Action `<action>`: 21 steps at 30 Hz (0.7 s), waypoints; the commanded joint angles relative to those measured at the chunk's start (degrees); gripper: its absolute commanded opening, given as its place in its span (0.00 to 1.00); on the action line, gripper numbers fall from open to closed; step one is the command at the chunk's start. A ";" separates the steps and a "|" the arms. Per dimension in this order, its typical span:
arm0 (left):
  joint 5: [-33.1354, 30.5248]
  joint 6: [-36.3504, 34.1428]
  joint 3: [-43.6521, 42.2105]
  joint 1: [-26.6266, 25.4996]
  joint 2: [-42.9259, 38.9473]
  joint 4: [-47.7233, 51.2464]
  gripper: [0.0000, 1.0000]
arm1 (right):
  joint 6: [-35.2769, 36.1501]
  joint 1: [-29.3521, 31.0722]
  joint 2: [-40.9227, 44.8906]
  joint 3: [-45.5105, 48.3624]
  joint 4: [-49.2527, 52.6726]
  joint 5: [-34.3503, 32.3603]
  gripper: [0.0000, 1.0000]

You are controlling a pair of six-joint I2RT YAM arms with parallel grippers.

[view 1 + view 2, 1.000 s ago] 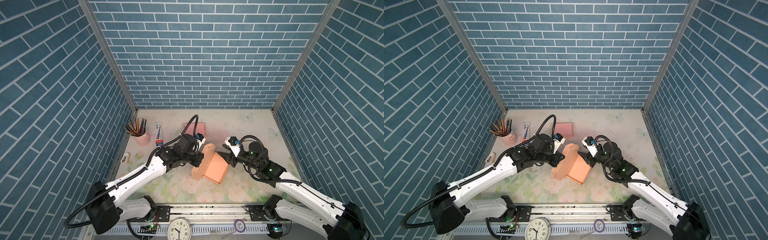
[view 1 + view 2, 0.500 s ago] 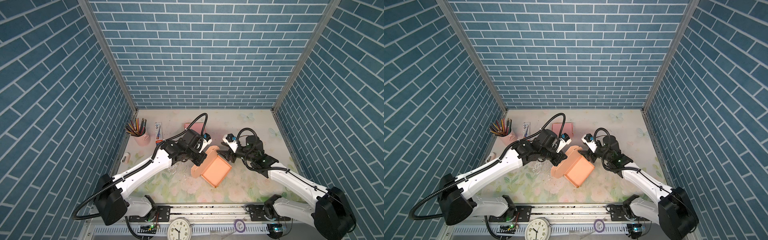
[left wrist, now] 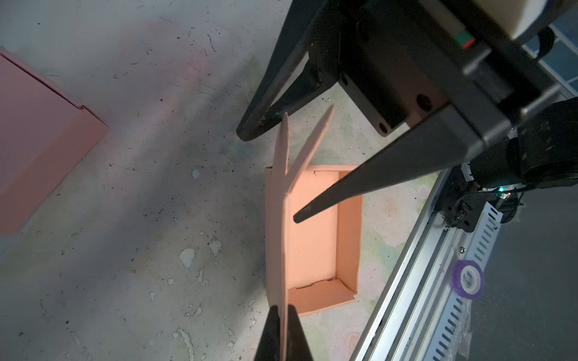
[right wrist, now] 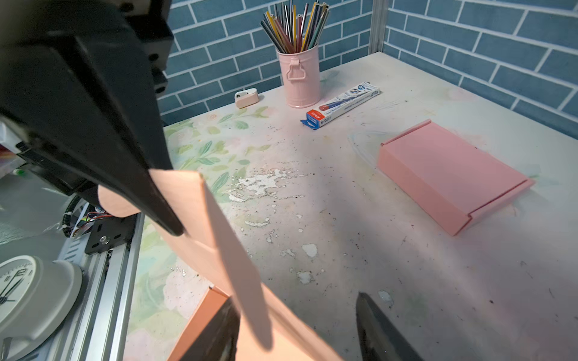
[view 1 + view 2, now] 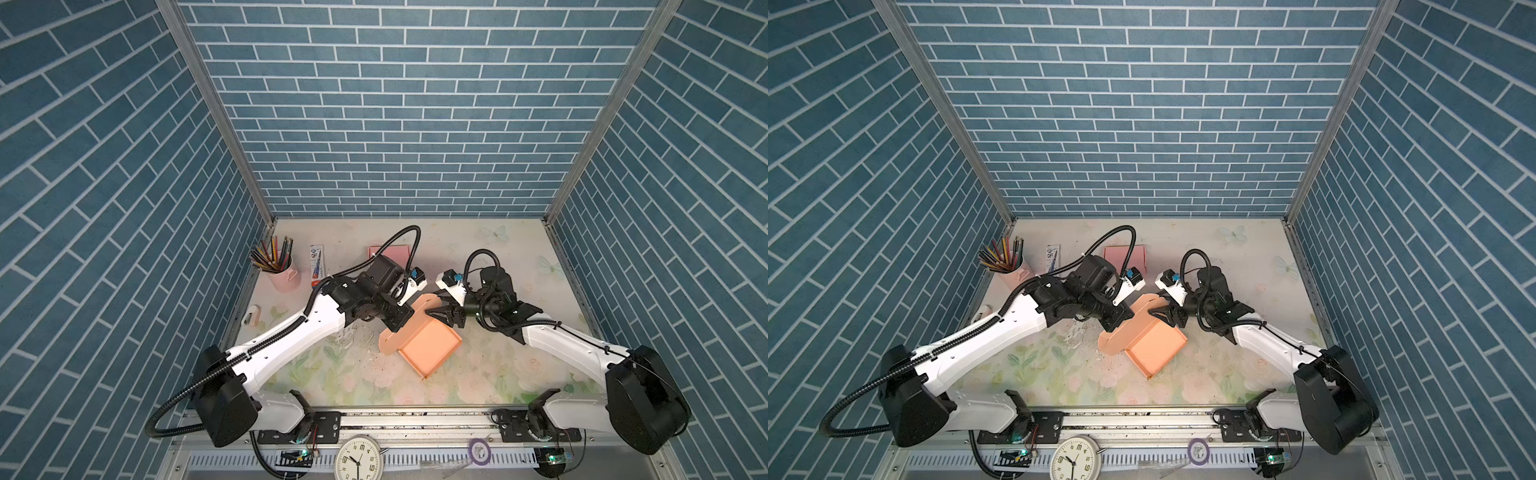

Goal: Fold the paper box

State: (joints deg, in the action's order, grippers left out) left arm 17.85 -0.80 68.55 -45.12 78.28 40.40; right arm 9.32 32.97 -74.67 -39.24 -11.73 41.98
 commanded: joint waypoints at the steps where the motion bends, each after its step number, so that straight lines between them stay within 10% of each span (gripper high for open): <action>1: -0.18 -2.19 1.36 0.17 0.73 1.65 0.04 | 1.57 -0.10 -0.52 -1.58 -0.60 5.19 0.53; 21: -6.34 -3.26 1.82 -2.25 1.43 2.53 0.08 | 5.53 2.34 -0.58 -2.97 8.12 -1.88 0.12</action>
State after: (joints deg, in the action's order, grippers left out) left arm 12.38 -2.46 69.47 -47.13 80.05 42.59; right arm 12.08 35.00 -76.01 -42.37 -4.84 41.52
